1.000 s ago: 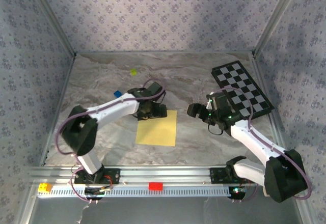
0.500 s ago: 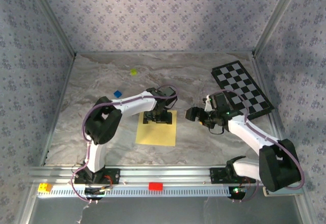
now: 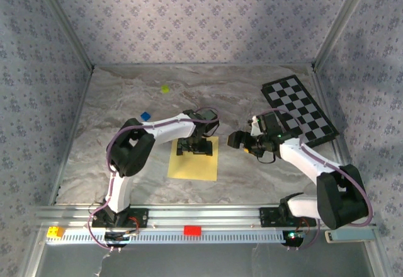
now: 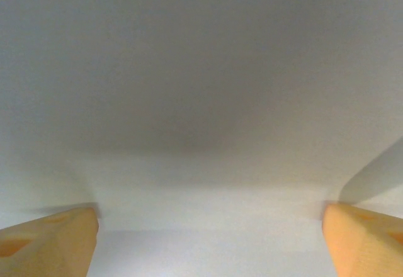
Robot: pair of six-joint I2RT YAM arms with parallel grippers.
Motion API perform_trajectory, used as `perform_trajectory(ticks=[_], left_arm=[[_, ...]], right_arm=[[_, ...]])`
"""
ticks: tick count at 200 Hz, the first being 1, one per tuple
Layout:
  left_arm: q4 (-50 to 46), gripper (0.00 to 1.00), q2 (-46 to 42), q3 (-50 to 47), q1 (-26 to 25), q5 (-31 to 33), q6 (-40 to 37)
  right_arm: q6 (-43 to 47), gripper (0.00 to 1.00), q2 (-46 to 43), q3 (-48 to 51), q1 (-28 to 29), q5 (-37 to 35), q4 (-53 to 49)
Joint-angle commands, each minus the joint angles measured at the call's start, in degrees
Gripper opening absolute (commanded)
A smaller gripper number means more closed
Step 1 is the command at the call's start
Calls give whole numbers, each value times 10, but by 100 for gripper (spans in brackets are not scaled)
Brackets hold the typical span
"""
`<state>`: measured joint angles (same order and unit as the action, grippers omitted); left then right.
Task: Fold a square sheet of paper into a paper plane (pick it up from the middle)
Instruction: First fold the square sheet of paper in half at the center of the table.
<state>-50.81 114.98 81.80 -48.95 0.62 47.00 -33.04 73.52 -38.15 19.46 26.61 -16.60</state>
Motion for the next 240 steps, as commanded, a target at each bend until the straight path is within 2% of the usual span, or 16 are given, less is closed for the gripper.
perform_trajectory(ticks=[1,54,86,240], left_arm=[[-9,92,17,8,4,-15,3],[26,92,29,-29,4,-35,18],[24,92,33,-41,3,-27,20],[39,89,27,-37,-5,-19,18]], right_arm=[[12,92,12,-19,-2,8,-20],[15,92,19,-24,-2,2,-27],[16,92,17,-25,-2,4,-27],[10,92,15,-28,-1,3,-28]])
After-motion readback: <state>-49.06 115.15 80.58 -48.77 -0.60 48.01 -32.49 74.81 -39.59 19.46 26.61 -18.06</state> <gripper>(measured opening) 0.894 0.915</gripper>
